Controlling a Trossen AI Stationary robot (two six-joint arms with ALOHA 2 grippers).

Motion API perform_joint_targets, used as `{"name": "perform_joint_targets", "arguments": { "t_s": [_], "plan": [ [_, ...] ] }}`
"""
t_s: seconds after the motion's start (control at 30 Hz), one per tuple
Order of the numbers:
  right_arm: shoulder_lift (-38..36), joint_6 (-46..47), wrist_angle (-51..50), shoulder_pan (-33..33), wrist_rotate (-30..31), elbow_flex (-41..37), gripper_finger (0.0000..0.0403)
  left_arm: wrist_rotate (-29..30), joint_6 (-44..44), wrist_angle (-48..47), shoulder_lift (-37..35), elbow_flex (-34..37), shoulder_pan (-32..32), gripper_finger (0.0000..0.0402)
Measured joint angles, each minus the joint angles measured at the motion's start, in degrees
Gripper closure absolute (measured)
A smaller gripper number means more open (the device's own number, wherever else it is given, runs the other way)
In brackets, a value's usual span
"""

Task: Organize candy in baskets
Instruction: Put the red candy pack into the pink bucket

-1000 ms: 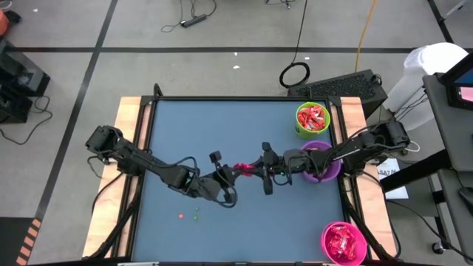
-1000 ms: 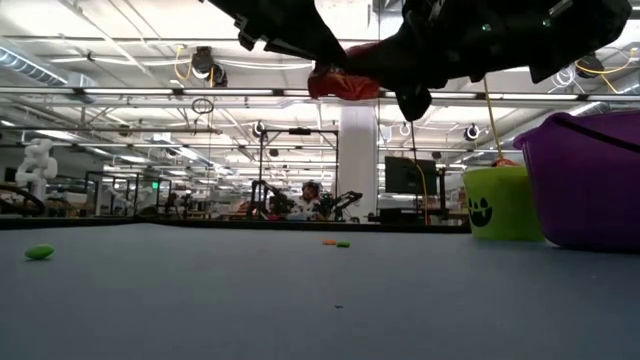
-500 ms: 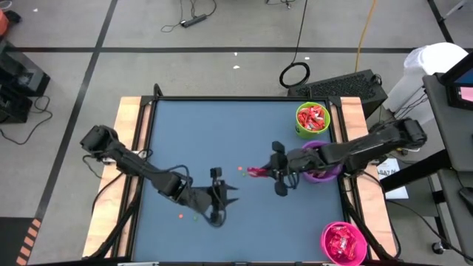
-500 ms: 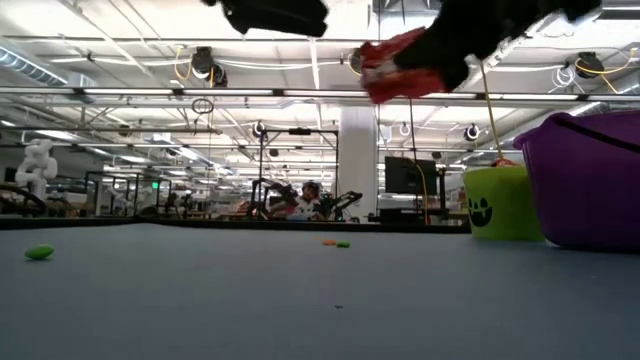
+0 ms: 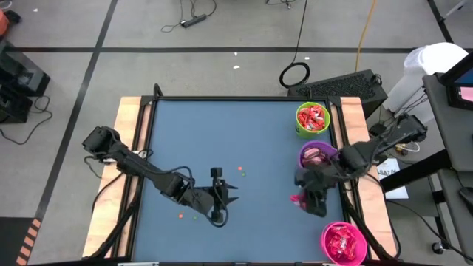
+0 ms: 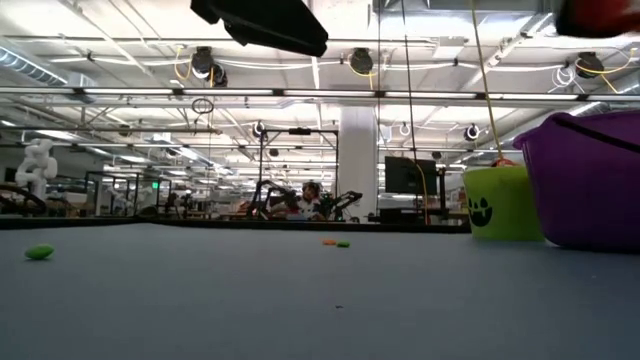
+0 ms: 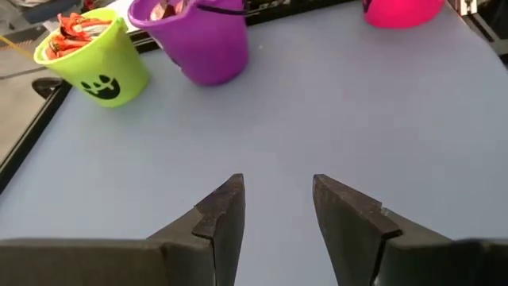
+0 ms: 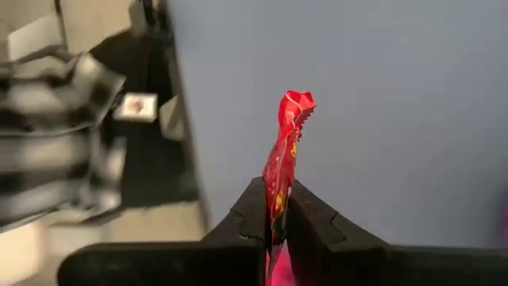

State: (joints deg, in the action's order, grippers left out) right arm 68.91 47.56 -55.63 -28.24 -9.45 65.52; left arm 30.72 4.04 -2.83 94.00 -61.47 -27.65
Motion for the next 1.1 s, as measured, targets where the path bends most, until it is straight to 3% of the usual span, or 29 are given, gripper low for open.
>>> {"name": "perform_joint_targets", "arguments": {
  "t_s": [0.13,0.5,0.73,0.83,1.1],
  "plan": [
    [0.0,12.8,-1.5,-6.9,-2.8,0.0,0.0385,0.0,0.0,1.2,0.0,0.0,0.2,0.0244],
    [2.4,45.9,-0.2,-27.9,-1.2,-0.8,0.0385,0.1,2.2,1.2,0.2,0.0,0.3,0.0244],
    [7.3,55.6,2.6,-34.4,-1.4,-2.5,0.0380,0.1,3.2,1.3,2.1,0.0,0.3,0.0244],
    [8.3,58.2,3.1,-35.1,-1.4,-2.5,0.0352,0.1,3.2,1.3,2.3,0.0,0.3,0.0244],
    [5.9,56.3,5.0,-34.7,-3.2,-2.5,0.0232,0.1,3.2,2.4,2.3,0.0,0.4,0.0244]
  ]
}}
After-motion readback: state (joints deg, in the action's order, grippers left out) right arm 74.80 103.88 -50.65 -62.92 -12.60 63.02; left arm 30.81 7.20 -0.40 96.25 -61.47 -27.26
